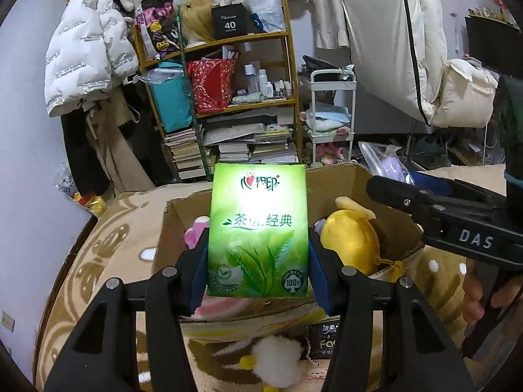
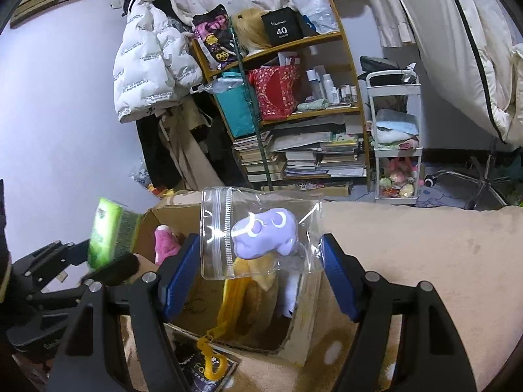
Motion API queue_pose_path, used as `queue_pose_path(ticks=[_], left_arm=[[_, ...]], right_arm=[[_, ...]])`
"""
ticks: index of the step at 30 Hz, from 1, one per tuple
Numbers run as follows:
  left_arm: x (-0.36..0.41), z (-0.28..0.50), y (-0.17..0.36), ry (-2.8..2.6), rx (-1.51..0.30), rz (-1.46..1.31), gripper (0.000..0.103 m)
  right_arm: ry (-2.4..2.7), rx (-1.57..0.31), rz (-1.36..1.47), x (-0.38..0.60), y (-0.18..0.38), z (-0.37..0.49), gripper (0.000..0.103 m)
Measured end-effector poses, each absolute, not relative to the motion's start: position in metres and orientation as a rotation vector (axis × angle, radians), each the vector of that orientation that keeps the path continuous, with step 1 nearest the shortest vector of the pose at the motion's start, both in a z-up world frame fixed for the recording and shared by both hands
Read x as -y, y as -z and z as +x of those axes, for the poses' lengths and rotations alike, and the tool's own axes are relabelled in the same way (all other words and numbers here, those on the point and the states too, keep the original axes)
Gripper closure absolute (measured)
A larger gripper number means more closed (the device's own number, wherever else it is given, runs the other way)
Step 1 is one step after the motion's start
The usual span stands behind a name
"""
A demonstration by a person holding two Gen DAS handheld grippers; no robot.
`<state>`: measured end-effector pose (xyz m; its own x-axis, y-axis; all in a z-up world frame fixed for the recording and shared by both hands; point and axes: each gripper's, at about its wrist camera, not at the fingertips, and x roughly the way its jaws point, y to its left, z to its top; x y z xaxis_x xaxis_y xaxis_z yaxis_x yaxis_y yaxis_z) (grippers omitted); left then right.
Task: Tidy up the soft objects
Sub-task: 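Drop green tissue pack into box with left tool while right tool drops bagged plush in, then move left tool to white pom-pom keychain while right tool reaches black Face tissue pack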
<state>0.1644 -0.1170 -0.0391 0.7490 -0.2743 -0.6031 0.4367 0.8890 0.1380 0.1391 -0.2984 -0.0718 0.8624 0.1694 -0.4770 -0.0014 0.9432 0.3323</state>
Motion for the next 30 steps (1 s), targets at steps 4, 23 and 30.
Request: queue_pose_path(ticks=[4,23,30], left_arm=[[0.118,0.169,0.045,0.403,-0.634,0.270,0.048],[0.079,0.148,0.034,0.274,-0.636,0.254,0.003],[0.064,0.136,0.025,0.235,-0.642,0.248,0.003]], right_arm=[[-0.111,-0.524,0.333,0.295,0.071,0.139,0.024],[-0.139,-0.545,0.353,0.290,0.068,0.130,0.015],[-0.121,-0.530,0.346,0.289,0.053,0.112,0.003]])
